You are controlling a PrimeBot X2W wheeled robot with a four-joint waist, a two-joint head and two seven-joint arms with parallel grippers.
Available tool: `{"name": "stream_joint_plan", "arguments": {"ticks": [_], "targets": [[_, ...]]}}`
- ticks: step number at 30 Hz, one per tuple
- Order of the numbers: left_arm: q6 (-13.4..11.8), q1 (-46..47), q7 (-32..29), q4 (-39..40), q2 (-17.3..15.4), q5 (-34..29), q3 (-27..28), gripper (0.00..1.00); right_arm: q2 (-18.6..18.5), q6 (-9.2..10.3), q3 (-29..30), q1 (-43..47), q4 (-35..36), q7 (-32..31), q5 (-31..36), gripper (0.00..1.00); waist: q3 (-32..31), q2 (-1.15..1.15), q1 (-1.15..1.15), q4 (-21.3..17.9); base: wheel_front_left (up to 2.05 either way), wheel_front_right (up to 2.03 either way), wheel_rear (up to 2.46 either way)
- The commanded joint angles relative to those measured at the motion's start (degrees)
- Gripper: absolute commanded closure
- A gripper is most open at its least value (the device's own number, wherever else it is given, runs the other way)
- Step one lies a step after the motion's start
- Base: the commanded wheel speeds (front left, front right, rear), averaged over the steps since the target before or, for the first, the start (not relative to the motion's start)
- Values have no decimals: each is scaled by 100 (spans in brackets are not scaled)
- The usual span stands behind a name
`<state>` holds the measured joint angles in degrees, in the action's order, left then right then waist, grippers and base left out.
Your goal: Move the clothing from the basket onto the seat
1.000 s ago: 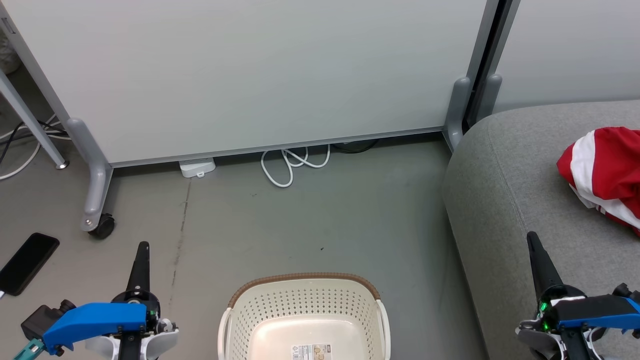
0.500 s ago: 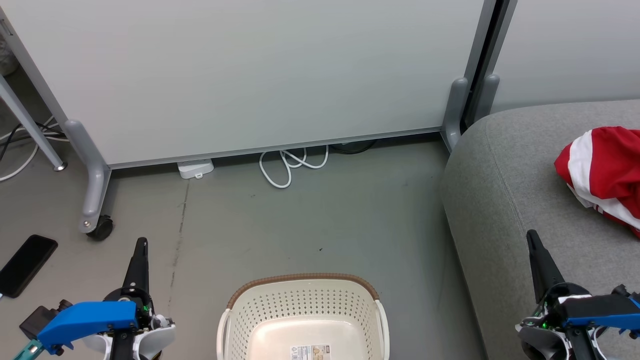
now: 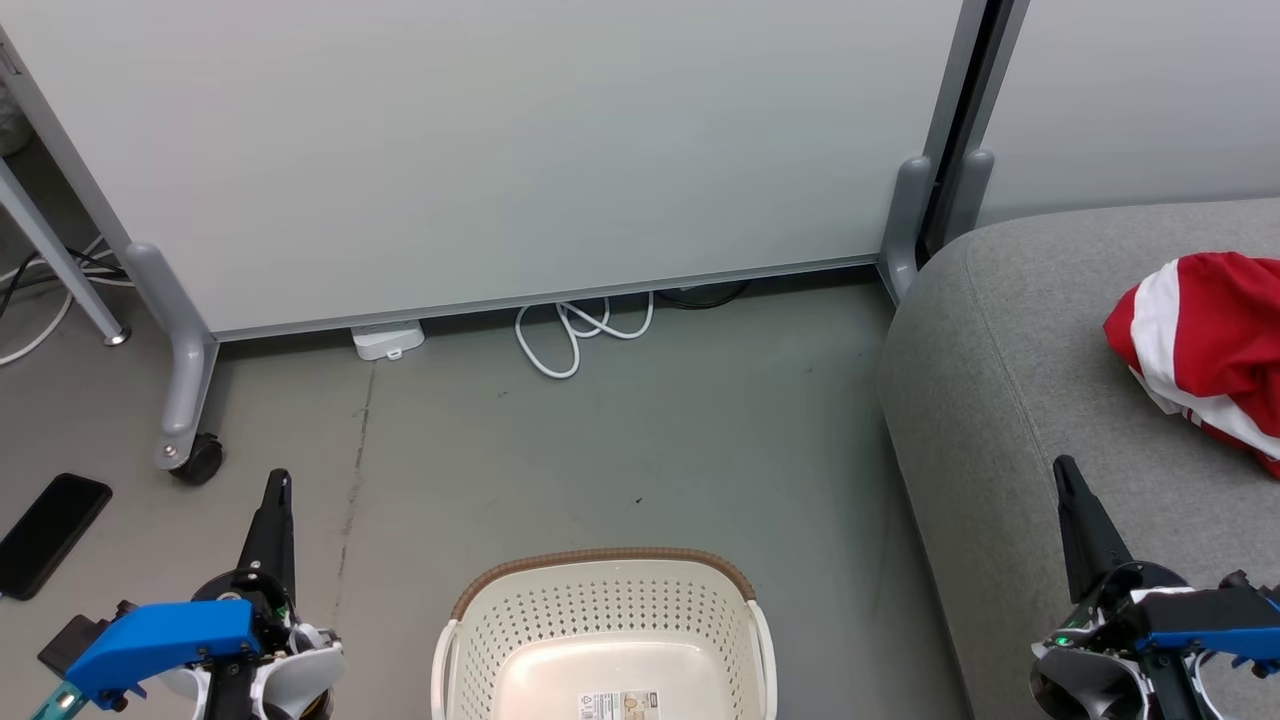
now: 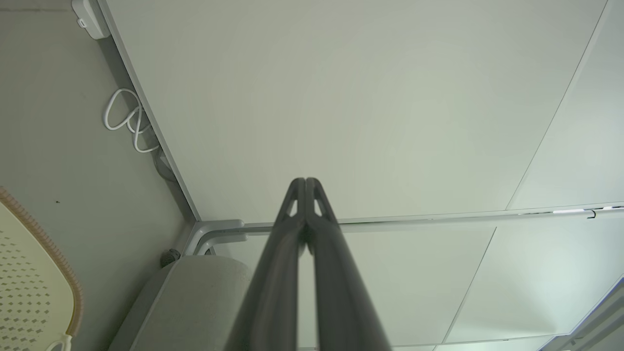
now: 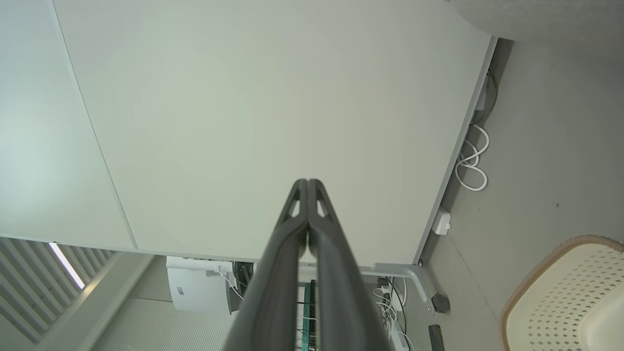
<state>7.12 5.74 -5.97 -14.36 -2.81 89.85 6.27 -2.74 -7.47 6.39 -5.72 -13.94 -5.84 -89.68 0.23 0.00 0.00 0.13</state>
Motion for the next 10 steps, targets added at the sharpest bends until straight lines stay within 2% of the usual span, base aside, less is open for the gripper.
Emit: {"name": "stream_joint_plan", "arguments": {"ticks": [1, 10], "targets": [[56, 80, -36, 36, -13, 97, 22, 100, -24, -5, 14, -79, -12, -41, -123, 100, -1, 0, 0, -3, 0, 0, 0], [59, 74, -80, 42, -13, 262, 42, 100, -24, -4, 21, -86, -16, -92, -280, 100, -5, 0, 0, -13, 0, 0, 0]]}}
